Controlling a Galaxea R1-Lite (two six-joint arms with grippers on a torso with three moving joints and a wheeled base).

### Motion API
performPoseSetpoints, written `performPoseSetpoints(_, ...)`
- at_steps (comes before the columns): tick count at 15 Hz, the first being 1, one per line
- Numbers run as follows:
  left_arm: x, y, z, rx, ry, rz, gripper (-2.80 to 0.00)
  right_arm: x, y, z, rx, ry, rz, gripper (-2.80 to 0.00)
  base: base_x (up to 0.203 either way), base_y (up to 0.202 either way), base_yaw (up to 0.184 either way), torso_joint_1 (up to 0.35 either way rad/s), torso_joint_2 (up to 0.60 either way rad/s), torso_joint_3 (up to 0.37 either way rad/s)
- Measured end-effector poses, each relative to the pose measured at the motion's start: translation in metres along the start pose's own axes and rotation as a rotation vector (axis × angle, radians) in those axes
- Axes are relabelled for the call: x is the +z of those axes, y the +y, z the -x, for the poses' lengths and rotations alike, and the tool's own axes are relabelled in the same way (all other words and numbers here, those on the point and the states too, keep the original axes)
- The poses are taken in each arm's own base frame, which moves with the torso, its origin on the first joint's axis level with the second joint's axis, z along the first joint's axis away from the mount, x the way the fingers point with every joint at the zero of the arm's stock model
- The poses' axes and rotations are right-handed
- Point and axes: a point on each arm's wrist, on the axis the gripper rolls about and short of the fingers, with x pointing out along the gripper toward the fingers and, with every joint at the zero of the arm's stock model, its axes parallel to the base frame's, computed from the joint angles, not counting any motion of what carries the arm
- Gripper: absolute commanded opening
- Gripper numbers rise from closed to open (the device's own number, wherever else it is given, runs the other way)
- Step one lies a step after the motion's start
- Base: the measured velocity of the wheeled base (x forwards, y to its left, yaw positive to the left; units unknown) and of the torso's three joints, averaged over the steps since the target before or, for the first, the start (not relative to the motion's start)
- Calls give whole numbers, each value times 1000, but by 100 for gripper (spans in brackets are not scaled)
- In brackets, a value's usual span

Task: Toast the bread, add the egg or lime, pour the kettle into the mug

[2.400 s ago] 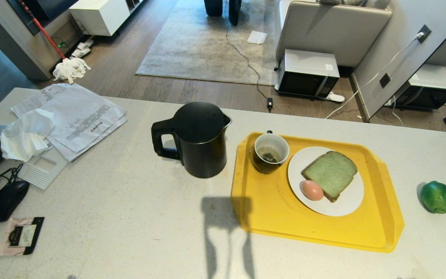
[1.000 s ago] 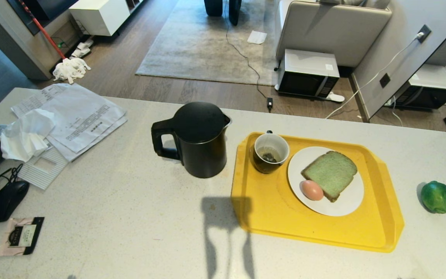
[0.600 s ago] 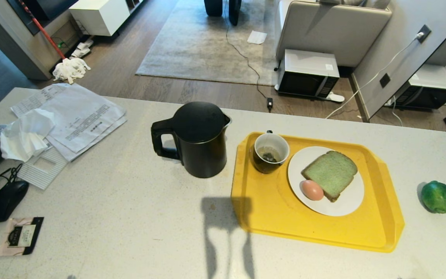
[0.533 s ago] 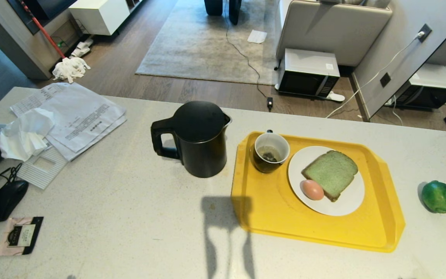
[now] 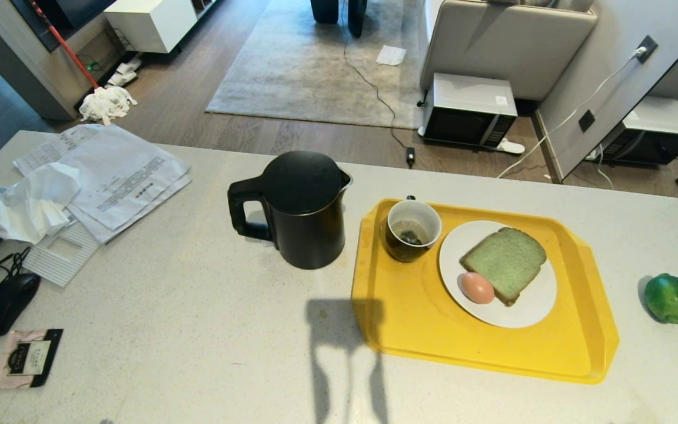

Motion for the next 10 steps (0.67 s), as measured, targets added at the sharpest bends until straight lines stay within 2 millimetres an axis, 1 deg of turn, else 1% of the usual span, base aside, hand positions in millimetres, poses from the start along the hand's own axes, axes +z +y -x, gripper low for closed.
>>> performPoseSetpoints(10,0,0,0,0,-2,0,-280,0,0,0,-16,1,-25,-280,0,0,0,-55,121,62)
